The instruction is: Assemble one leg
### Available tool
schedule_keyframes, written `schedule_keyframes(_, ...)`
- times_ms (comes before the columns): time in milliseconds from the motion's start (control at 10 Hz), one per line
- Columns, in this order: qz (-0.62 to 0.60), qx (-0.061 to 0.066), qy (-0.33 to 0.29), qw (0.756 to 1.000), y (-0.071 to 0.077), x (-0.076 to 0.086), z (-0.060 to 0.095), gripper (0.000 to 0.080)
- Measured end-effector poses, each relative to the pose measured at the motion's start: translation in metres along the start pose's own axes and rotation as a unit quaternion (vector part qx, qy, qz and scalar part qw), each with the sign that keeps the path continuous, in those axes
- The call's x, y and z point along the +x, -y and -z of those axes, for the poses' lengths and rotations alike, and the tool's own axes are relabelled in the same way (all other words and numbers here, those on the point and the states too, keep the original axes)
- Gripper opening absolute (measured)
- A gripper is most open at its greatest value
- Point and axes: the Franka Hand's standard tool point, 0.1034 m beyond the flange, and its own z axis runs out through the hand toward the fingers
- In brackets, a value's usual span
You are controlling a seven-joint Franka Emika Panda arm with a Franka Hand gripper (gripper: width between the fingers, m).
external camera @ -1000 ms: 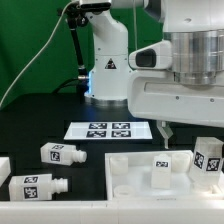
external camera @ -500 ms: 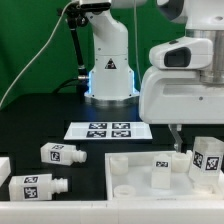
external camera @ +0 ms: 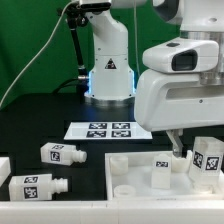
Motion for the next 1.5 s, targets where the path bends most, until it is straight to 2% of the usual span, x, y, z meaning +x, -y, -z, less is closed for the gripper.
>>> schedule_keyframes(100, 0.0, 0.0, 0.0, 1.0, 0.0, 0.0, 0.0, 0.0388)
schedule_keyframes(200, 0.0, 0.0, 0.0, 1.0, 0.0, 0.0, 0.0, 0.0284)
schedule_keyframes(700, -0.023, 0.001, 0.0, 1.0, 0.0, 0.0, 0.0, 0.0284)
schedule_keyframes(1000, -0.183, 0.002, -0.006, 0.983, 0.0, 0.002, -0.002, 0.0284)
schedule_keyframes(1100, -0.261, 0.009, -0.005, 0.965, 0.001, 0.002, -0.002, 0.0284)
schedule_keyframes(1200, -0.352, 0.013, -0.003, 0.936, 0.004, 0.002, -0.001, 0.0284)
schedule_keyframes(1500, -0.527, 0.008, 0.005, 0.85, 0.01, -0.001, -0.001, 0.0284)
